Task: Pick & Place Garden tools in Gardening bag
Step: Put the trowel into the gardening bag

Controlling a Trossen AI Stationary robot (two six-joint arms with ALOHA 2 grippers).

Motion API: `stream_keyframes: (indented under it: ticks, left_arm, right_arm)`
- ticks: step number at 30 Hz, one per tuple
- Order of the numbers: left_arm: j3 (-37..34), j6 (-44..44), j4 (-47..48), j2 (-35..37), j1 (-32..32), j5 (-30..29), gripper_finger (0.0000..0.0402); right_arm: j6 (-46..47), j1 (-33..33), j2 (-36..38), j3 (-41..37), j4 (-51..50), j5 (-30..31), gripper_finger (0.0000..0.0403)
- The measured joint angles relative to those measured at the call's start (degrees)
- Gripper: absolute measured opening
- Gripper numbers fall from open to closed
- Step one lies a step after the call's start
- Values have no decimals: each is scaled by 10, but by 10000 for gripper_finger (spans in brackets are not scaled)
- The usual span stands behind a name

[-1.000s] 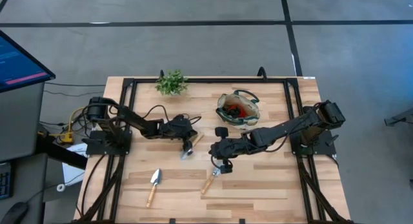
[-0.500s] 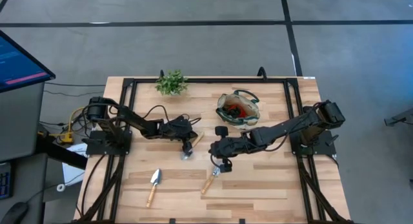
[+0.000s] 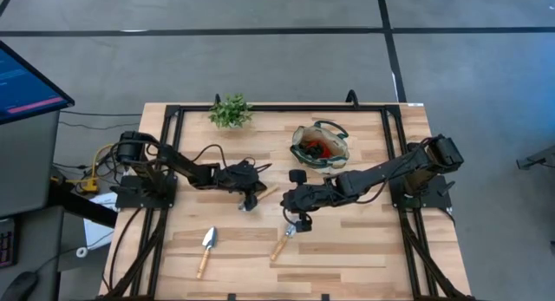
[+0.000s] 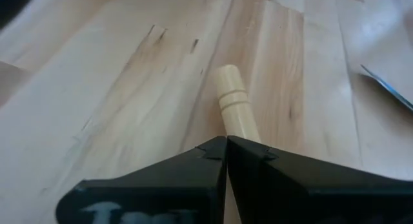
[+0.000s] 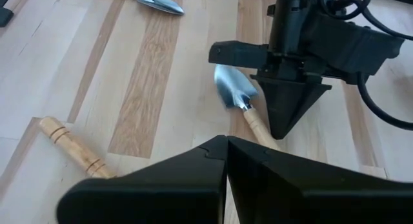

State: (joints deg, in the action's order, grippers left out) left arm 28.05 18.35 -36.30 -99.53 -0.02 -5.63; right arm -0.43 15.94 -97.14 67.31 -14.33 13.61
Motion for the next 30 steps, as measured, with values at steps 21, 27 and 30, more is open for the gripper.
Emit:
stream_keyframes:
  ticks: [21,27,30]
  left_arm:
    - [-1,-108,-12,81,4,31,1]
    - [-26,-146,31,217,-9,56,1]
    - [-50,-153,61,278,-27,39,1]
  right_arm:
    - [0,-15,0,0,0,-2,0]
    - [3,-32,-15,0,18,-7,0]
    - [3,-43,-33,7,10,-16,0]
